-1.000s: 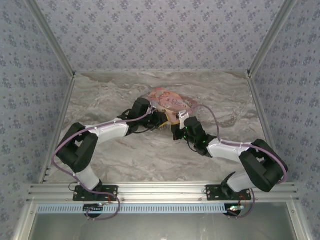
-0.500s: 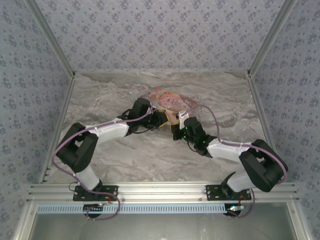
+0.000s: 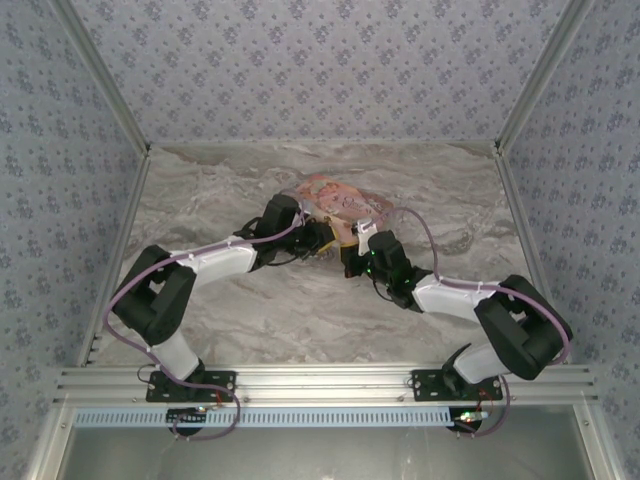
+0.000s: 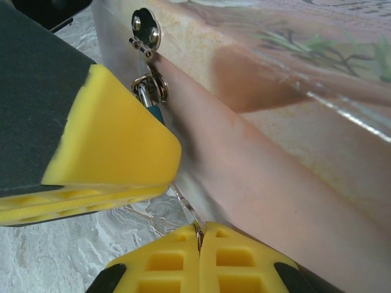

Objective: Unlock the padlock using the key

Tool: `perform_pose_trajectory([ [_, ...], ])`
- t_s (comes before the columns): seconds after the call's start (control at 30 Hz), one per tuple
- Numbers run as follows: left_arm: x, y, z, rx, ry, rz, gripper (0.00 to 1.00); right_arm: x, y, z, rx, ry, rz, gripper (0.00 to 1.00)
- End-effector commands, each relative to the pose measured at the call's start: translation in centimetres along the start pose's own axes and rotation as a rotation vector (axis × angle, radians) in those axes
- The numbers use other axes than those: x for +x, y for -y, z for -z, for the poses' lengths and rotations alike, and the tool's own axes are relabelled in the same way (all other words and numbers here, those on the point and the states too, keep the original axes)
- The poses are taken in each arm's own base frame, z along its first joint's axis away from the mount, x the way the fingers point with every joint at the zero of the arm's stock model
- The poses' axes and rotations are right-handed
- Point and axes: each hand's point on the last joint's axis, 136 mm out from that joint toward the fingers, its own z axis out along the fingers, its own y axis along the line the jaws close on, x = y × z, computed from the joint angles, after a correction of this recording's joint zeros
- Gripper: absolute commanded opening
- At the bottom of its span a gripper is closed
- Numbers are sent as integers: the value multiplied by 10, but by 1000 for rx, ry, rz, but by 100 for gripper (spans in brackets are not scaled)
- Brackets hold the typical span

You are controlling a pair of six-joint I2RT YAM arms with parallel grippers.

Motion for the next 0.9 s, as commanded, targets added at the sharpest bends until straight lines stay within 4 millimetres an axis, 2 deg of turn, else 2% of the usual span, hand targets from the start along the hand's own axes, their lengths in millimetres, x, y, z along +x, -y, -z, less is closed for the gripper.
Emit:
perform_pose_trajectory([
  [0.0, 2, 38, 11, 109, -9, -47, 12, -42, -20, -2, -84, 122, -20, 0],
  [0.2, 2, 37, 11, 109, -8, -43, 12, -52, -28, -3, -135, 149, -33, 0],
  [0.87, 5, 34, 7, 113, -15, -32, 12, -79, -29, -8, -215, 219, -100, 0],
])
